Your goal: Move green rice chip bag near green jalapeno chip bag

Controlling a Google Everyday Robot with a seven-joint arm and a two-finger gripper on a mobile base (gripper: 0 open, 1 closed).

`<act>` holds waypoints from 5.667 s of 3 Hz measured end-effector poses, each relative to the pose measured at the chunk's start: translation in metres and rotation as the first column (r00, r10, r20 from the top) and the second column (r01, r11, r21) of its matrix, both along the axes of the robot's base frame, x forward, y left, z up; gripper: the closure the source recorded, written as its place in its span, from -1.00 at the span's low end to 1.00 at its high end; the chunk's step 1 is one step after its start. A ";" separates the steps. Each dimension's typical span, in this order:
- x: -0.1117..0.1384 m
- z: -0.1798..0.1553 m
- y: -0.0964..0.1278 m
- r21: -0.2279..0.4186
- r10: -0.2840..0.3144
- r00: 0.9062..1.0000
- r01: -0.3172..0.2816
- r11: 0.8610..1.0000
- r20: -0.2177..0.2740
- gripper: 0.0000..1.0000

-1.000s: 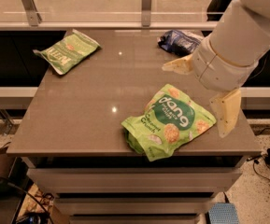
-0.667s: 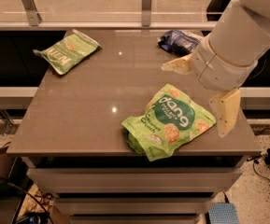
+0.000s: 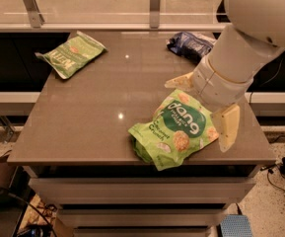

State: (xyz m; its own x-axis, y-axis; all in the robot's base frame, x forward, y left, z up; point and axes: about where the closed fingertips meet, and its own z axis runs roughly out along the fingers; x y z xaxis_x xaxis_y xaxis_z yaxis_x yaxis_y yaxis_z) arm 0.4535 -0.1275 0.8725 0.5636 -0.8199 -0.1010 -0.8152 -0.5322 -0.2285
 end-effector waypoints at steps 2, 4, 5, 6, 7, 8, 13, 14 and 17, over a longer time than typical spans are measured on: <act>0.000 -0.036 0.024 0.014 0.066 0.994 -0.065 0.998 -0.082 -1.00; -0.004 -0.046 0.042 0.019 0.115 0.987 -0.113 0.993 -0.111 -0.66; -0.005 -0.046 0.043 0.019 0.115 0.987 -0.114 0.993 -0.110 -0.19; -0.005 -0.046 0.043 0.018 0.116 0.987 -0.115 0.993 -0.108 0.27; -0.006 -0.045 0.043 0.018 0.117 0.987 -0.115 0.993 -0.107 0.73; -0.006 -0.045 0.043 0.018 0.117 0.987 -0.115 0.993 -0.107 1.00; 0.030 0.008 0.047 0.034 0.126 0.990 -0.124 0.992 -0.060 1.00; 0.047 0.026 0.046 0.071 0.125 0.992 -0.124 0.990 -0.007 1.00; 0.095 0.050 0.062 0.143 0.136 0.986 -0.148 0.979 0.093 1.00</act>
Offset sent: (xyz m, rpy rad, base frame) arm -0.0023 0.0434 -0.0556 0.0187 0.1381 0.1209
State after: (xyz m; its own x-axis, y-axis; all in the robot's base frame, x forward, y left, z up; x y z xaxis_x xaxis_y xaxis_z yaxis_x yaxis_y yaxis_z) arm 0.5489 -0.0658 0.9226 0.6848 -0.7100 -0.1643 -0.7087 -0.5964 -0.3768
